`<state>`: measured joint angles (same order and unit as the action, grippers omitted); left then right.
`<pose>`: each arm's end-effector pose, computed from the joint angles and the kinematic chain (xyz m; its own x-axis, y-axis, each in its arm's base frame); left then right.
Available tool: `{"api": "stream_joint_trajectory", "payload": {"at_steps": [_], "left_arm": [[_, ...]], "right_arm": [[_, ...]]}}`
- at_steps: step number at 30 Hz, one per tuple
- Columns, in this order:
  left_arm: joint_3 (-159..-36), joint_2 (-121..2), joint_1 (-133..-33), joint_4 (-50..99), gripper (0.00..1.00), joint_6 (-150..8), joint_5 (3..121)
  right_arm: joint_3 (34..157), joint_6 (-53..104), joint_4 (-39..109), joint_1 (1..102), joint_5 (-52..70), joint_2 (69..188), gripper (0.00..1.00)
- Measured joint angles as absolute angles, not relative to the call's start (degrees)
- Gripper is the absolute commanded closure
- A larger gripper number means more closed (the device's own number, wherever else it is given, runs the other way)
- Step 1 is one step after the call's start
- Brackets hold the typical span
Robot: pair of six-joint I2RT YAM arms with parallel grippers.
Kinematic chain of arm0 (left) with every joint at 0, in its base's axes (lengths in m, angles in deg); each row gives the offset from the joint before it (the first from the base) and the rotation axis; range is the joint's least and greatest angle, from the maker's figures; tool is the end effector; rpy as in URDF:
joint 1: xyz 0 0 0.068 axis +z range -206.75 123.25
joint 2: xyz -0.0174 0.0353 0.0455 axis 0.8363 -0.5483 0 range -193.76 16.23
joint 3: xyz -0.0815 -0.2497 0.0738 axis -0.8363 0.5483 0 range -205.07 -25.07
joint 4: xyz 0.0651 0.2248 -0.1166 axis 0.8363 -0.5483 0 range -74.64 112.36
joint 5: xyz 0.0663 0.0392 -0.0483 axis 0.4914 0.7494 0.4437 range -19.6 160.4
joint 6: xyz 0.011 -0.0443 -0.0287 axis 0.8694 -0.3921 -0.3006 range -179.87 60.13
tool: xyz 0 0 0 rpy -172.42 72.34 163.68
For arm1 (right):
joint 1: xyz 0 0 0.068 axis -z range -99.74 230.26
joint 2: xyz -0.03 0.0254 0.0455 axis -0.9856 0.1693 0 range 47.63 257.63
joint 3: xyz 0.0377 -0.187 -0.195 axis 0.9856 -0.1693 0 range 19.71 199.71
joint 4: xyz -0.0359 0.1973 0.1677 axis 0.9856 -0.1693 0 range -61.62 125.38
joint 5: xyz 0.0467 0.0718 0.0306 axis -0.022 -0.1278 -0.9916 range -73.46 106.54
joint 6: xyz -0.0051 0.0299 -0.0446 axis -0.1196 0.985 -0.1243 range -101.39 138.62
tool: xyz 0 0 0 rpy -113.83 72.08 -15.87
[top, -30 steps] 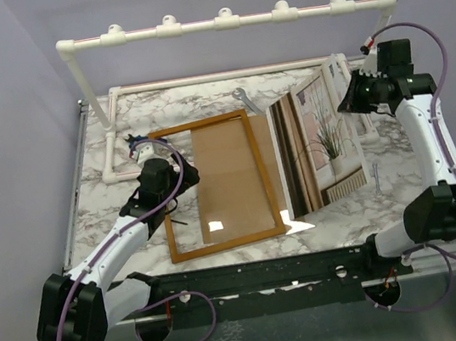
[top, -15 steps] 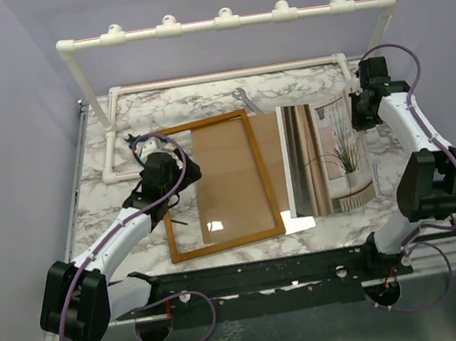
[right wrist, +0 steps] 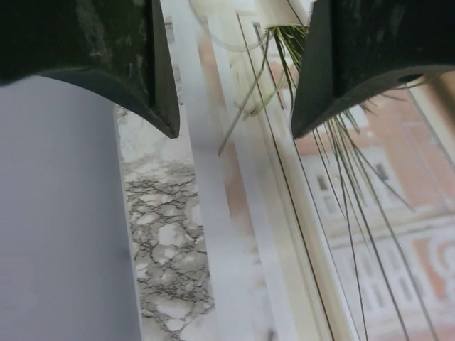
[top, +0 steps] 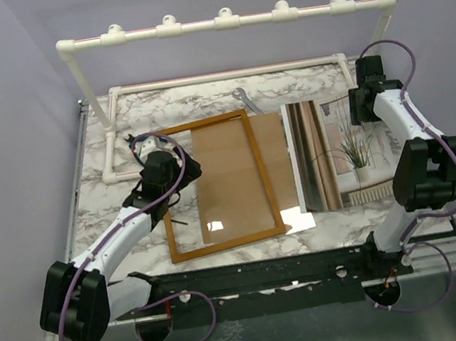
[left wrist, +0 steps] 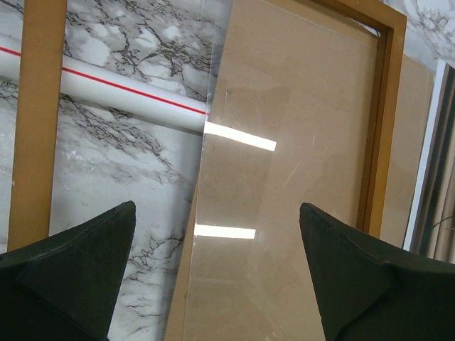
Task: Take the photo out of the frame
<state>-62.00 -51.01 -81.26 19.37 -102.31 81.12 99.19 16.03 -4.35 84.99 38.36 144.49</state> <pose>0.2308 -0.0979 0.2254 -0.5484 -0.4787 -0.6857 -0.1407 0.8611 -0.4886 0.3591 -0.0431 0.2698 -0.8484 0.0284 -0.5285 0.2399 0.9107 -0.3362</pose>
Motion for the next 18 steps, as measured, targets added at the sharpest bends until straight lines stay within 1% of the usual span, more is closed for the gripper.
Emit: {"api": "stream_joint_trajectory", "payload": {"at_steps": [1,4,7,10,13,16,18], "left_arm": [[-62.2,-51.0,-81.3,19.3,0.03,-102.3,81.4],[-62.8,-50.9,-81.3,18.7,0.03,-102.2,82.7],[-63.3,-50.3,-81.3,16.8,0.02,-102.0,84.9],[-63.5,-49.3,-81.3,14.7,0.02,-101.5,87.2],[-63.9,-48.3,-81.3,13.1,0.03,-101.0,89.5],[-64.0,-47.8,-81.2,12.6,0.04,-100.9,91.6],[-64.0,-47.8,-81.1,12.3,0.04,-100.9,93.0]], "right_arm": [[99.5,16.3,-4.1,85.0,39.3,145.0,0.19],[100.7,18.0,-4.2,85.0,42.3,145.5,0.17],[103.2,21.0,-4.6,85.1,43.7,145.4,0.11],[104.1,23.2,-4.6,85.1,42.1,143.7,0.10],[104.0,24.7,-4.5,85.1,36.5,140.1,0.11],[102.4,26.8,-2.6,84.6,26.9,135.4,0.12],[100.1,28.6,-0.2,83.3,19.8,132.6,0.09]]}}
